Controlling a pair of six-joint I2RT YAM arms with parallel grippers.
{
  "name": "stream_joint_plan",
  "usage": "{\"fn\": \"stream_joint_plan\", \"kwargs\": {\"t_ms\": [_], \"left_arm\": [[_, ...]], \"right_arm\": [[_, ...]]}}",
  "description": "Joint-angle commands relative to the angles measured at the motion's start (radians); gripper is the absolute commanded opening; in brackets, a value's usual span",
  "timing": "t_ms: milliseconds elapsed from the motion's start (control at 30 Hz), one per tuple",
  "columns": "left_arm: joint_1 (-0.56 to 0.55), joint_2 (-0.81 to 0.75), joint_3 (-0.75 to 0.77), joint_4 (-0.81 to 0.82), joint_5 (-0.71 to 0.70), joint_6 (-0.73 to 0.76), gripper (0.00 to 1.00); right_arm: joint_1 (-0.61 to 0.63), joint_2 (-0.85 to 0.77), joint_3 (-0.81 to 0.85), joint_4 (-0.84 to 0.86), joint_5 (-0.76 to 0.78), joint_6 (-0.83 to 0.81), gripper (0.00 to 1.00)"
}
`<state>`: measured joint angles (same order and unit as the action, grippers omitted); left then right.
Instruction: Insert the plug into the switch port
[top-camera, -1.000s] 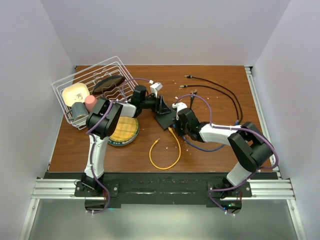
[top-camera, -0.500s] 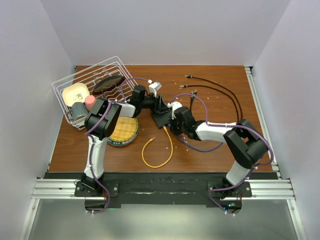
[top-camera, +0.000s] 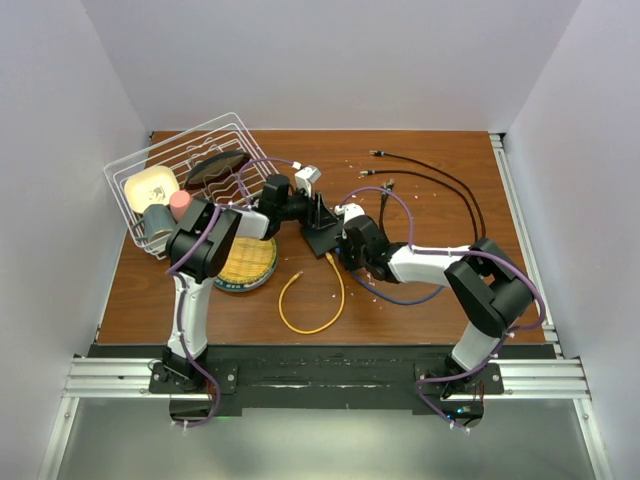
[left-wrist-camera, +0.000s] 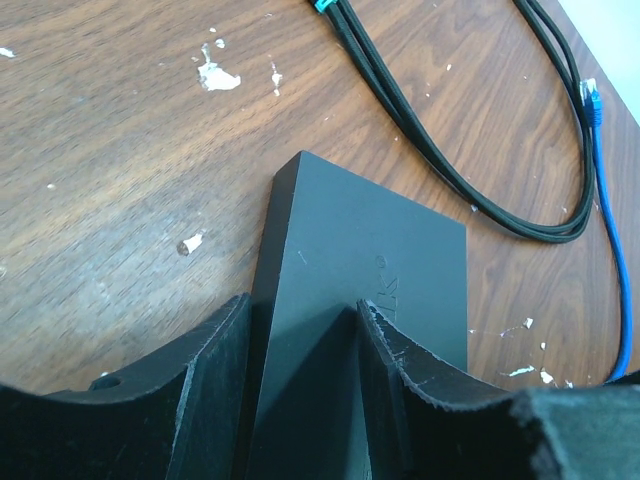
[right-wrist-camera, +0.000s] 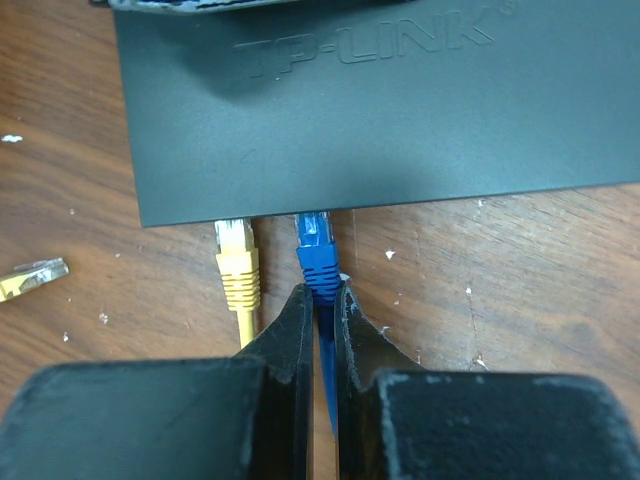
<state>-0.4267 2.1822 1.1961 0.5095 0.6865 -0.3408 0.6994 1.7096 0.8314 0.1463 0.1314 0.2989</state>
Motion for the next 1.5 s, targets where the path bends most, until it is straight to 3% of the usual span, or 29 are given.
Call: {"fn": "stream_joint_plan", "kwargs": {"t_ms": [0, 333, 700, 1067, 1467], "left_arm": [[-0.126, -0.025, -0.096, -0.221, 0.326, -0.098, 0.33], [-0.167, -0.042, -0.138, -0.189, 0.332, -0.133, 0.29], [-0.190, -0.075, -0.191, -0.157, 0.343, -0.175, 0.26], [-0.239, -0.075, -0.208, -0.160, 0.381, -0.185, 0.26], [-0.288, -0.065, -0.236, -0.180, 0.372, -0.207, 0.21]], "right_arm": [[-0.044, -0.024, 0.060, 0.360, 0.263, 0.017, 0.00], [-0.031, -0.016, 0.041, 0.472, 0.208, -0.030, 0.00], [-0.023, -0.019, 0.092, 0.536, 0.244, -0.027, 0.00], [-0.020, 0.045, 0.093, 0.740, 0.105, -0.113, 0.00], [-0.021, 0.090, 0.192, 0.737, 0.226, -0.081, 0.00]]}}
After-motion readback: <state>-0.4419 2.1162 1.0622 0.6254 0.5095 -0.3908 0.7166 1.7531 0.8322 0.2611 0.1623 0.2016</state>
